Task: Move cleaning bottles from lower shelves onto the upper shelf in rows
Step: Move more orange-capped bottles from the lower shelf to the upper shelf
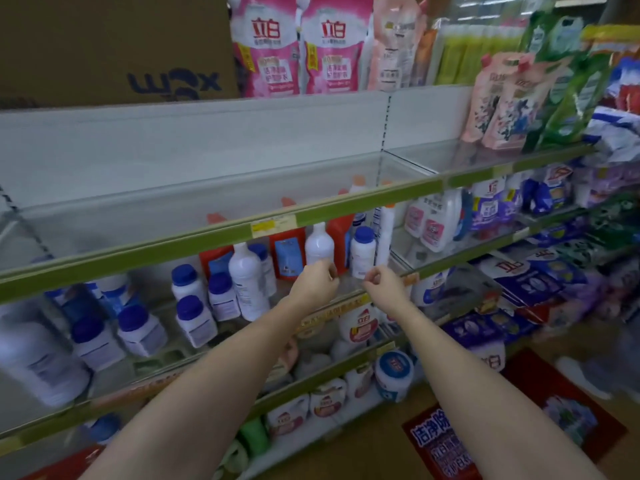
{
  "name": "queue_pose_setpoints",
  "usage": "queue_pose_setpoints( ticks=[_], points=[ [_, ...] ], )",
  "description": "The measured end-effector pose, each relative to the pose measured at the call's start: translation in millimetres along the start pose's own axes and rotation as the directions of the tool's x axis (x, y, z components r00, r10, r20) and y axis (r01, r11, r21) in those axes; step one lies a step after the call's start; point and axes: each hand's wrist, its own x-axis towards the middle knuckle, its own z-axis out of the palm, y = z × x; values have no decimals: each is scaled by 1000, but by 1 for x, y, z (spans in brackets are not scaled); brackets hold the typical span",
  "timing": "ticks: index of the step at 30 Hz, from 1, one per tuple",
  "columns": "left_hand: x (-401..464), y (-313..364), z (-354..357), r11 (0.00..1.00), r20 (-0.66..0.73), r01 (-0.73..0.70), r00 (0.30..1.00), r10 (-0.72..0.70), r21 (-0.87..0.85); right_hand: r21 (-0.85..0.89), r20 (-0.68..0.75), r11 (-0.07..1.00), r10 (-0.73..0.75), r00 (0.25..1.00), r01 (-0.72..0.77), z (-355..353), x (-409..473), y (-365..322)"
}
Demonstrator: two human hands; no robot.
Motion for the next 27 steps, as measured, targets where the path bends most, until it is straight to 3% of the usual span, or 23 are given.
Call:
queue_pose_setpoints(
  ticks=[16, 21, 27],
  points=[
    [156, 5, 112, 982, 48, 55, 998, -47, -183, 88, -90, 979, 193, 977, -185, -12, 155, 81],
    [184, 15, 140, 976, 30, 129, 992, -126, -173, 5, 46, 991, 133, 990, -133, -22, 203, 105],
    [195, 30, 167, 939, -48, 316, 944, -325, -138, 2, 209, 1000, 21, 978, -22, -33, 249, 122]
  ],
)
